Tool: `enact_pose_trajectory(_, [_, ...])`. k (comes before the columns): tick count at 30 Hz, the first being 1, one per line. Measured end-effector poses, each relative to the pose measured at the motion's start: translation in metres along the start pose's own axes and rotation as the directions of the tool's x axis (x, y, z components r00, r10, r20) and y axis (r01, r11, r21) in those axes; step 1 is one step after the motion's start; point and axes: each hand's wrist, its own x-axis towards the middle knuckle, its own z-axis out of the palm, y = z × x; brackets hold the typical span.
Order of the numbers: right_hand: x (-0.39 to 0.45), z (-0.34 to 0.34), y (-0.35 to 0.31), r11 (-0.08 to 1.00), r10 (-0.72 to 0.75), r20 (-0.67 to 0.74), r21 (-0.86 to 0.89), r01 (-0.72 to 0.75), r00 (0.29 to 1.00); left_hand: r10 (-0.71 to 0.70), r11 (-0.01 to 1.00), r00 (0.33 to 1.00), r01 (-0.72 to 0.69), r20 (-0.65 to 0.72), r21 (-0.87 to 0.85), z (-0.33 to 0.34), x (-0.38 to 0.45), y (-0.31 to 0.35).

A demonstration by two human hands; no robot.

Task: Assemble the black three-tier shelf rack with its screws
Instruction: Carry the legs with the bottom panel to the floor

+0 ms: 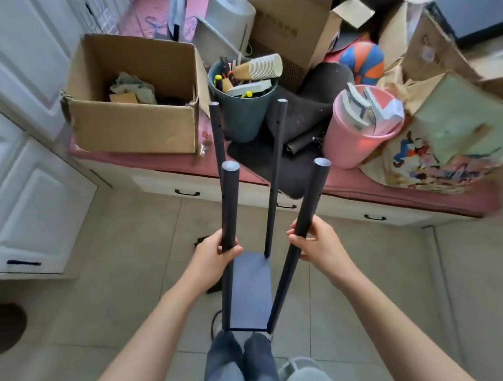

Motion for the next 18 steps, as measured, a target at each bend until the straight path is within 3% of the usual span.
enact_pose_trajectory(9, [0.028,-0.009,0.079,0.995,0.086,-0.114,0.063,-0.079,0.990,-0.046,0.999,0.995,0.044,0.090,0.022,0.074,0.048,-0.034])
enact_pose_trajectory(18, [0.083,-0.030,0.149,0.989,0.129,-0.083,0.080,-0.122,0.988,-0.128,0.990,0.992,0.128,-0.005,0.051,0.143,0.080,-0.041])
